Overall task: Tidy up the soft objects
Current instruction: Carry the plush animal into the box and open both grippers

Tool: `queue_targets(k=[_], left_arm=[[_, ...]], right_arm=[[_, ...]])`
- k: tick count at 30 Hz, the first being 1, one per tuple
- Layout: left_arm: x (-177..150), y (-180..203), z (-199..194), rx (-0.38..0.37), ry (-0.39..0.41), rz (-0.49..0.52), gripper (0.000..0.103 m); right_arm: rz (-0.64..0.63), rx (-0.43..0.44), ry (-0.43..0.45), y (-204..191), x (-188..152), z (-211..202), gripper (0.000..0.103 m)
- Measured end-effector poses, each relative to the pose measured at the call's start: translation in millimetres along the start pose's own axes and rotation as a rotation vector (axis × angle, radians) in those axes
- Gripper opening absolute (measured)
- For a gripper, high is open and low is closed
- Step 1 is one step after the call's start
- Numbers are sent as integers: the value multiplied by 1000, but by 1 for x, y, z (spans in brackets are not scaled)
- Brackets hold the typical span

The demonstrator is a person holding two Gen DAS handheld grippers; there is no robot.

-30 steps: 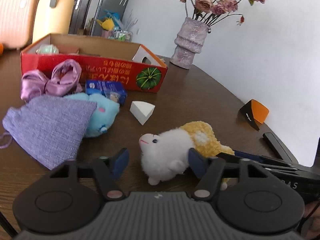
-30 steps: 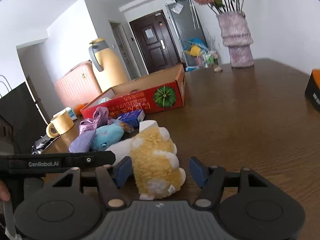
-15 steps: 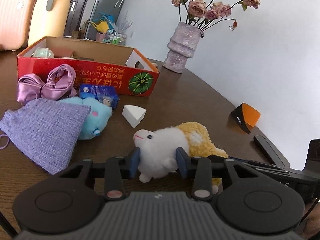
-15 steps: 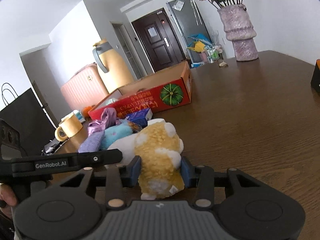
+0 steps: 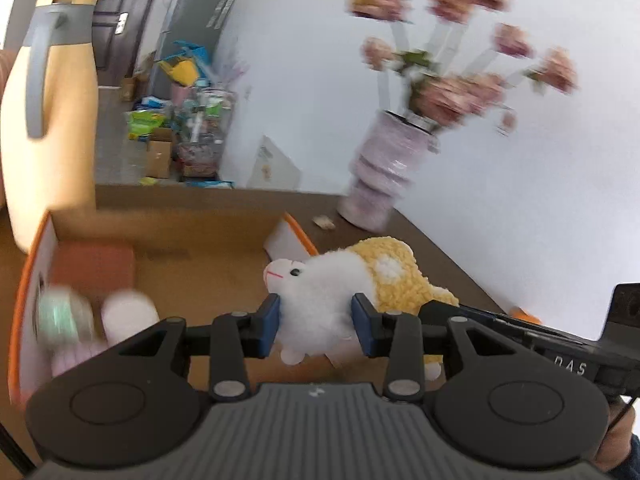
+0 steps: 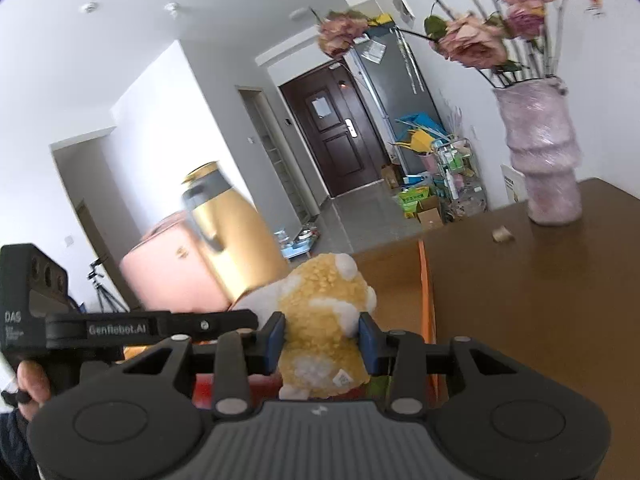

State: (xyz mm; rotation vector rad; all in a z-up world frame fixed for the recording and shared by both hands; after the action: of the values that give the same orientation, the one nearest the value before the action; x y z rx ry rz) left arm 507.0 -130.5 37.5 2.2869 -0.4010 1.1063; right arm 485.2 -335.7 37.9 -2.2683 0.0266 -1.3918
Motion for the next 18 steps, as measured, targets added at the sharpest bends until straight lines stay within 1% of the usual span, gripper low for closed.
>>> queue_targets(k=[2,3,5,6,8,9,11,12,13,14,16,17,18], left_arm=[[32,-21,29,29,-12,-12,39],[44,-31,45,39,-30,-22,39],[63,-58,80,53,-75,-73,39],[68,-71,96,53,-98,-101,39],[75,-98,128,59,-146,-158,39],[75,-106,140,61,-163,-163,39],[71,-119,165,79,-201,-144,39],[69,-124,175,86,-215,-138,39],[67,-128,182,89,-225,-136,39],[65,-131,188,87,-232,-141,39],[56,-135,197,94,-248,-128,39],[52,-135,201,85,-255,-124,40],[51,-135,203,77,-257,-128,40]], right_arm=[[8,-23,-28,10,22,41,38],[9,-37,-55,16,32,65,38],[33,-63,-89,30,40,106,38],[48,-78,-114,38,42,128,38],[58,-108,-147,50,39,157,38],[47,-129,-163,54,37,170,38],[39,-166,-199,62,29,187,38],[29,-191,-219,64,25,195,40],[11,-222,-231,65,22,202,38],[-31,-240,-236,60,17,204,39],[-159,-323,-245,52,12,208,41],[-198,-348,-247,51,9,208,42],[-212,-364,-250,50,6,205,42]])
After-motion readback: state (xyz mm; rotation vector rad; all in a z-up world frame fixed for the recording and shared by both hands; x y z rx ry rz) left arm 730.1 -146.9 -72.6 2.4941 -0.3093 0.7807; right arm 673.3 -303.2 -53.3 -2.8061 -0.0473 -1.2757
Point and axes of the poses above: each gripper's, at about its wrist camera, not at the fingertips, and z roughly the way its jaws point, y to its right, x to its top, the point moved 6 cm from there along z, roughly the way its jaws point, and after that the axes turned 1 degree about -x, right-handed, at the moved point
